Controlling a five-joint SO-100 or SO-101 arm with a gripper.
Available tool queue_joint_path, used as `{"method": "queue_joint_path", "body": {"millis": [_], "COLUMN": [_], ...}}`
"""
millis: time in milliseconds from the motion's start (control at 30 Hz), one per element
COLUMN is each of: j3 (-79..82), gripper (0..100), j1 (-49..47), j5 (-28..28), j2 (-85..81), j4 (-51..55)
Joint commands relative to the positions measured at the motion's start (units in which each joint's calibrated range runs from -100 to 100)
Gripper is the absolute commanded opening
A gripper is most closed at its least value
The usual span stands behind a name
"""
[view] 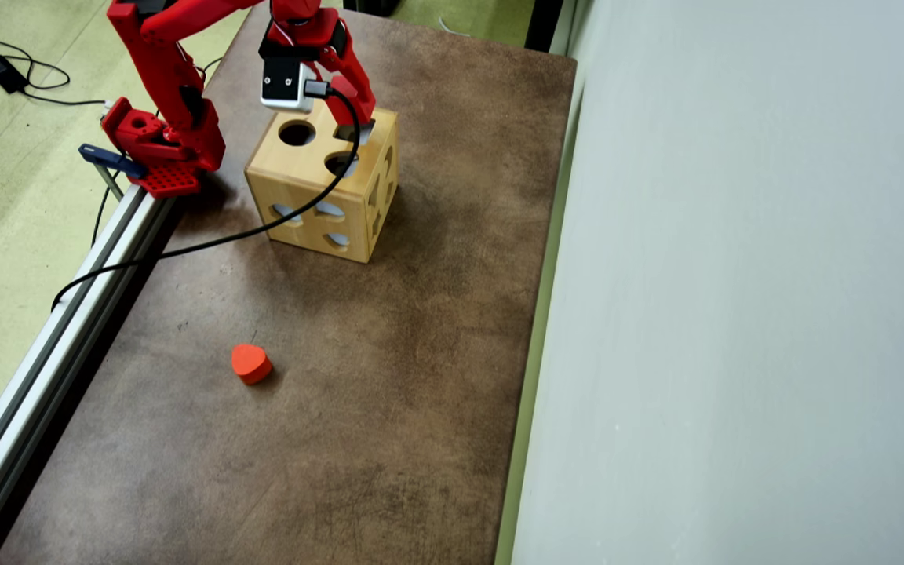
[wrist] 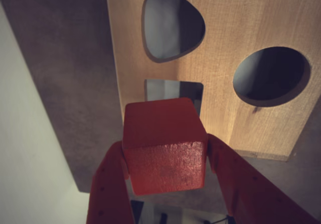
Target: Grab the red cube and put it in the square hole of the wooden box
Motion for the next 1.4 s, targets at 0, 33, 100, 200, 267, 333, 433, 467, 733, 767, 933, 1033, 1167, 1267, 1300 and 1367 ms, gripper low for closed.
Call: {"method": "queue_joint_path", "body": {"millis": [0, 33, 100, 200, 267, 333, 433, 467, 733, 767, 933, 1033, 1167, 1267, 1300, 1367], "j3": [-1.1, -0.9, 1.2, 4.8, 5.5, 5.5, 5.5, 5.3, 4.5, 4.4, 4.0, 0.4, -1.1, -1.0, -1.0, -0.9], "gripper": [2, 2, 2, 2, 2, 2, 2, 2, 2, 2, 2, 2, 2, 2, 2, 2], "j1": [-0.3, -0.3, -0.3, -0.3, -0.3, -0.2, 0.0, 0.3, 0.5, 0.5, 0.5, 0.5, 0.5, 0.5, 0.5, 0.5], "j5": [-0.1, 0.0, 0.0, 0.0, 0.1, 0.0, -0.1, -0.1, -1.9, -2.1, -2.2, -2.2, -2.3, -2.3, -2.3, -2.3], "j2": [-0.1, -0.1, -0.1, -1.0, -1.0, -1.0, -1.0, -1.0, -0.3, -0.3, -0.5, -0.1, 0.0, 0.0, 0.1, 1.0], "j4": [0.7, 0.7, 0.7, 0.5, 0.5, 0.5, 0.5, 0.5, 0.3, 0.2, 0.1, 0.1, 0.3, 0.3, 0.3, 0.3]}}
